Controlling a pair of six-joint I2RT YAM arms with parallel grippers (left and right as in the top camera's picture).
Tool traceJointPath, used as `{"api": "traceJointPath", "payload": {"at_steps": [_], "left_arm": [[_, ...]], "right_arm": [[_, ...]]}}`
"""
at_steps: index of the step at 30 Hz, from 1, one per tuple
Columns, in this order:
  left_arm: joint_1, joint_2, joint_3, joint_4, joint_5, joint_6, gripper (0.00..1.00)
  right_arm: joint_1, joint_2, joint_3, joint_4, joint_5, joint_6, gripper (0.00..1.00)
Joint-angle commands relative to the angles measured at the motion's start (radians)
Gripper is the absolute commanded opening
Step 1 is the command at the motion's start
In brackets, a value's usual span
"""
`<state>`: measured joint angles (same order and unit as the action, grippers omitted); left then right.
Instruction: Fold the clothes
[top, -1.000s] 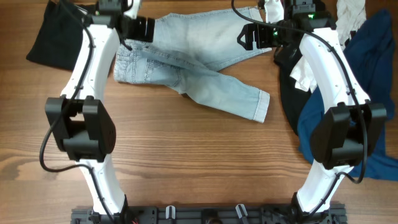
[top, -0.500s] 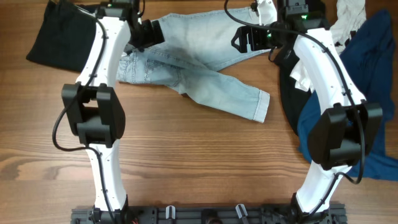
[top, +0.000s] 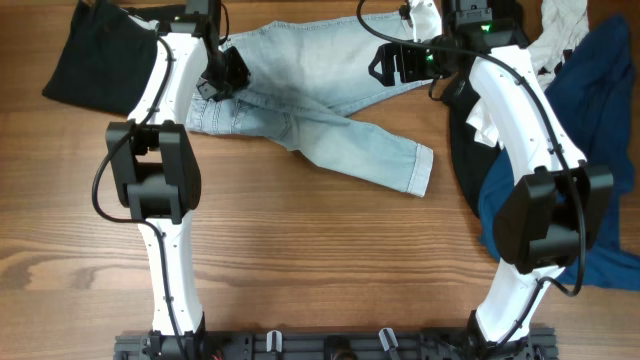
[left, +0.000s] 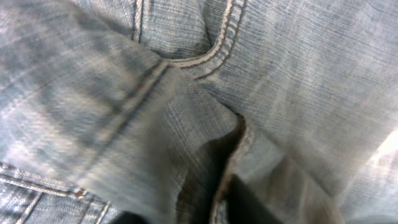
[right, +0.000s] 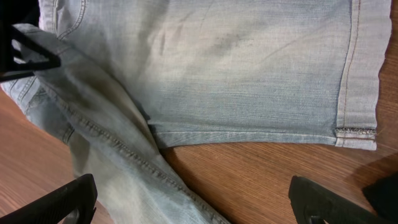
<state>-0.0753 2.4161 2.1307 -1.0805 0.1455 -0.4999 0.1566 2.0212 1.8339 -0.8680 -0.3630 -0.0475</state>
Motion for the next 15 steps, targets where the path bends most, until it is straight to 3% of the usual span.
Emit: {"api": "traceJointPath", "payload": {"at_steps": [1,9,15], "left_arm": [[0.002,-0.009,0.018,-0.023,0.022,-0.002,0.04],[0.0,-0.147,0.018,-0.235,0.022,0.004,0.04],[-0.016,-0.24,0.018,-0.483,0.018,0.113,0.04]], "right_arm": [[0.003,0.0,0.008,-0.001,-0.02,-0.002,1.0],[0.003,0.0,0.007,-0.014,-0.02,0.003,1.0],[0.003,0.0,0.007,-0.133,-0.019,0.028,1.0]]}}
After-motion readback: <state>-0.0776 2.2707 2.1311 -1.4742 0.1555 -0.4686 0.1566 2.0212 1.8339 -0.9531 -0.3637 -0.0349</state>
